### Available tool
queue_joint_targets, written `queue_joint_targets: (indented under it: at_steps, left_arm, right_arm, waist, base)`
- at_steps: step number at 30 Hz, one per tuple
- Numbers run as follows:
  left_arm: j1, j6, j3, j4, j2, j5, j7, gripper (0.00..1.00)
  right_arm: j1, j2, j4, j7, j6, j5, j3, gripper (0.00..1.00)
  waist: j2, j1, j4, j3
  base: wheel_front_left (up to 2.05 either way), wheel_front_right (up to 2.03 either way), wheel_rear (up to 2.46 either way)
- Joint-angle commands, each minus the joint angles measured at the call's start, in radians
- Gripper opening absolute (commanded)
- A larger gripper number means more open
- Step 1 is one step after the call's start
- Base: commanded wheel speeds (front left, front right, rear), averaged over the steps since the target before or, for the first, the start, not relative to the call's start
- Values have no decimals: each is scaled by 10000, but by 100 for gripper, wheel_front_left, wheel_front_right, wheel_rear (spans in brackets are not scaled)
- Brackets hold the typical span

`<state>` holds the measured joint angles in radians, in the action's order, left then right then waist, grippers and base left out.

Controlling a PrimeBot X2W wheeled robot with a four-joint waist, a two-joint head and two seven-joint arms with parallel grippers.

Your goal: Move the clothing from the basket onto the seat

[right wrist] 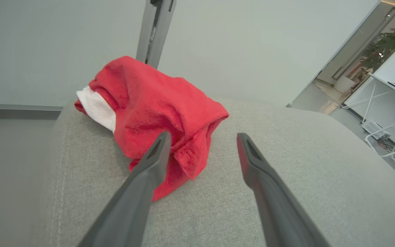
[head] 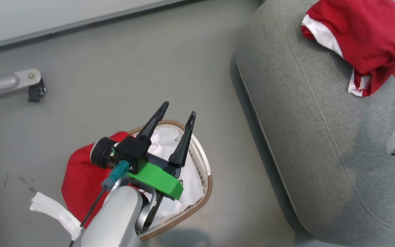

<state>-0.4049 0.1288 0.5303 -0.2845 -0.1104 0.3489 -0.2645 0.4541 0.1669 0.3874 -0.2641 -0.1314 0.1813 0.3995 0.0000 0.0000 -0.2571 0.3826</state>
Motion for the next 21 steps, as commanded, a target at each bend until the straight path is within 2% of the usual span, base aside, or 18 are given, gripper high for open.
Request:
queue_joint_targets:
  at_steps: [1,9,21]
  left_arm:
    - [234,26,-72,29,62,-137,1,100]
    - [1076,27,-989,-179,275,-265,3,100]
    - [2464,27,-3450,-415,451,-812,3,100]
  right_arm:
    - [-272,-36,-204,-4,14,-125,-237,100]
    - [-719,-255,-884,-5,14,-913,-1942,100]
    - [-1490,-657,-214,-7,14,-1527,-3492,100]
  waist:
    - [0,0,175,-646]
    - [0,0,896,-1649]
    - [0,0,2398,-2667]
  base:
    - [0,0,0]
    - [0,0,0]
    - [0,0,0]
